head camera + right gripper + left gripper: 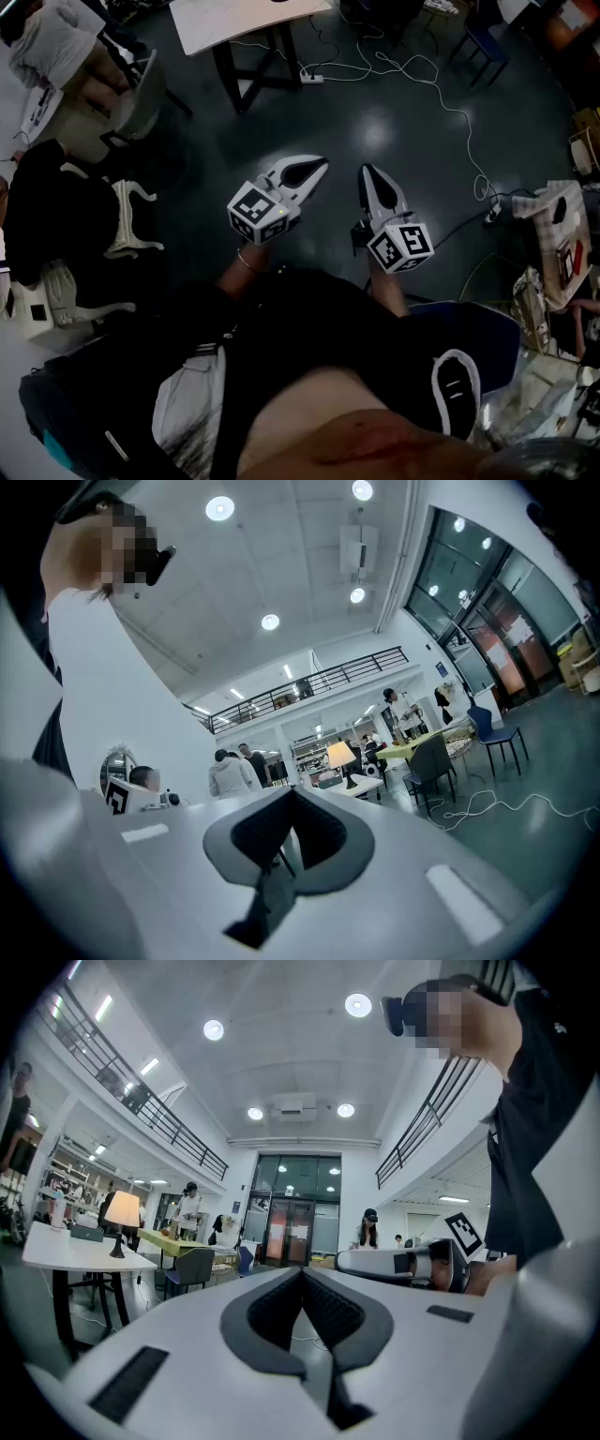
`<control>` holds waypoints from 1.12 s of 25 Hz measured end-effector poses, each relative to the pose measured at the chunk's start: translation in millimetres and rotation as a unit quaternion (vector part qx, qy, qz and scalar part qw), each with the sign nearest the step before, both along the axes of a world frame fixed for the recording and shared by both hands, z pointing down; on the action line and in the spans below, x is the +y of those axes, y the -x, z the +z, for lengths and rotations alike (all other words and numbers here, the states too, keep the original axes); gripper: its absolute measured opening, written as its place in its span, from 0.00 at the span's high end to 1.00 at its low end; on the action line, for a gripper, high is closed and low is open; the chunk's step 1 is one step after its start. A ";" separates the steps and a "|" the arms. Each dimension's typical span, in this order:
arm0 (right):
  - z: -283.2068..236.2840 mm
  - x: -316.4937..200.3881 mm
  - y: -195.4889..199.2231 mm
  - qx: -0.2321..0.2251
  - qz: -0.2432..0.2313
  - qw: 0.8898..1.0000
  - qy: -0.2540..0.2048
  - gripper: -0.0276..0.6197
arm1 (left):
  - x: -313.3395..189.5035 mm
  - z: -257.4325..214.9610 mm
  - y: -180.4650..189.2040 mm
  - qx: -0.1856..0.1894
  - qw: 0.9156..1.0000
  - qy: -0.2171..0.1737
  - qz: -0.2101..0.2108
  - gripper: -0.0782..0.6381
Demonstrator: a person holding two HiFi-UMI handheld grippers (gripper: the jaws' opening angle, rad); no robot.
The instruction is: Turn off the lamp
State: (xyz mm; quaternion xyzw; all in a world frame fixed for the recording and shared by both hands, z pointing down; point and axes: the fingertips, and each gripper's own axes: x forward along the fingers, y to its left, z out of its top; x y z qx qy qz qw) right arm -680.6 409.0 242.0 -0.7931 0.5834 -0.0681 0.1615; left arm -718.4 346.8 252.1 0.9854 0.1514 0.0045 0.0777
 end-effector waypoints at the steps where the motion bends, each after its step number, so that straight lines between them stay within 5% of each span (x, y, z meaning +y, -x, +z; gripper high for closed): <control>1: 0.2 1.1 0.1 0.002 -0.001 1.000 -0.001 0.96 | 0.3 -0.2 -0.4 0.000 1.000 -0.001 -0.002 0.88; 28: 19.8 75.6 -14.3 -0.036 0.011 0.998 -0.040 0.96 | 51.6 9.6 -10.7 -0.006 1.000 -0.015 -0.018 0.88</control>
